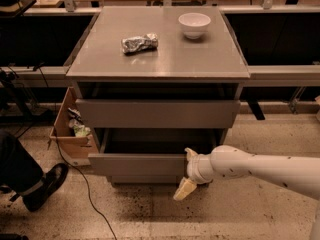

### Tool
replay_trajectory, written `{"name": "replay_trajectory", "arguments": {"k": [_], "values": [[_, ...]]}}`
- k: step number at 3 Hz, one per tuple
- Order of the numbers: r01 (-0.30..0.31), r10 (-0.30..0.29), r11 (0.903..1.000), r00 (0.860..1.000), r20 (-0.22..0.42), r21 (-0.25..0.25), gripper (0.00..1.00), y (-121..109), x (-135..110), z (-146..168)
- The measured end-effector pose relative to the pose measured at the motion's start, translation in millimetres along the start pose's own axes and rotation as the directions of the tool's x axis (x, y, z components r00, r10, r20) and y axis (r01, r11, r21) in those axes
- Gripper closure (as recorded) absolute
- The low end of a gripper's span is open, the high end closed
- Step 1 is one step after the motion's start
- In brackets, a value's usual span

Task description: Open middle drawer

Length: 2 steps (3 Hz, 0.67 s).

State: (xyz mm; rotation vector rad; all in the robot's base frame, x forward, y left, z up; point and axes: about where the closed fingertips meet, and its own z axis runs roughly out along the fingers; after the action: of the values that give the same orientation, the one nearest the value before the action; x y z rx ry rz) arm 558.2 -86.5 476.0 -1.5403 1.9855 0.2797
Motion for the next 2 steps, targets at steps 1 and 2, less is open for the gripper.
{"name": "replay_trajectory", "arguments": {"k": [1, 2], "values": [[0.004, -0.005, 1.0000, 0.999, 0.037, 0.004, 0.00, -23, -9, 13], [-0.015, 0.017, 0.9996, 0.997, 0.079, -0.022, 0.00, -33, -12, 38]]}}
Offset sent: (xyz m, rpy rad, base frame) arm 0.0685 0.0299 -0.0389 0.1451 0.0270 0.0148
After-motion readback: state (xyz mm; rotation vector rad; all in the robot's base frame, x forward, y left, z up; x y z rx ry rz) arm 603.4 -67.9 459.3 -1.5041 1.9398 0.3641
